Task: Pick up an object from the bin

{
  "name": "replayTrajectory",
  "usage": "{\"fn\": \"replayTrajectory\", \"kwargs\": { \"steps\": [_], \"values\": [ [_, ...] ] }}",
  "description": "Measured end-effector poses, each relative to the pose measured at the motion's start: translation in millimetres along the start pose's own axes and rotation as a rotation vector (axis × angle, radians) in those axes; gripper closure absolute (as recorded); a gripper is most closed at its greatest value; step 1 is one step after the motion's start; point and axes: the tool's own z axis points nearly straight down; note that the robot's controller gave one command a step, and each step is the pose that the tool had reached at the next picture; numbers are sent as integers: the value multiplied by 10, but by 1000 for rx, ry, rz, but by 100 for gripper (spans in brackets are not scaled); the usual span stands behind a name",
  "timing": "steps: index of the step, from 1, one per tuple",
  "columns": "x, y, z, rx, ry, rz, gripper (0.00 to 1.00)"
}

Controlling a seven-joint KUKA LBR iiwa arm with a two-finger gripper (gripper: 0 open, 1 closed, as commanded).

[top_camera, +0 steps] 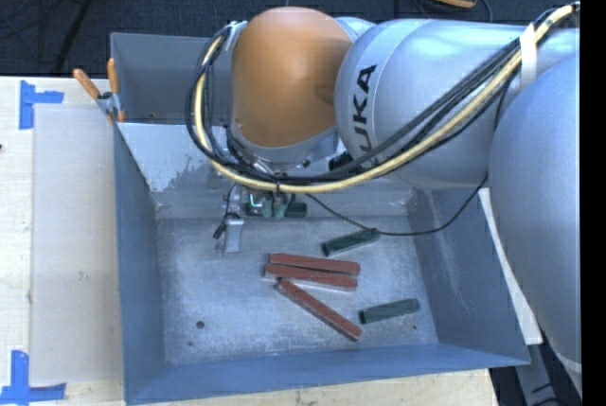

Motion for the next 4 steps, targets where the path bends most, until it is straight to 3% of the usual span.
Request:
{"fn": "replayTrajectory", "kwargs": {
  "steps": [1, 2, 3, 4],
  "values": [
    [320, -938, 853, 5, 3, -45, 0],
    [681, -1515, 1456, 1, -1, 36, 0],
    [653, -1485, 1413, -3, -8, 35, 100],
    [659, -1489, 1424, -2, -7, 36, 0]
  ]
}}
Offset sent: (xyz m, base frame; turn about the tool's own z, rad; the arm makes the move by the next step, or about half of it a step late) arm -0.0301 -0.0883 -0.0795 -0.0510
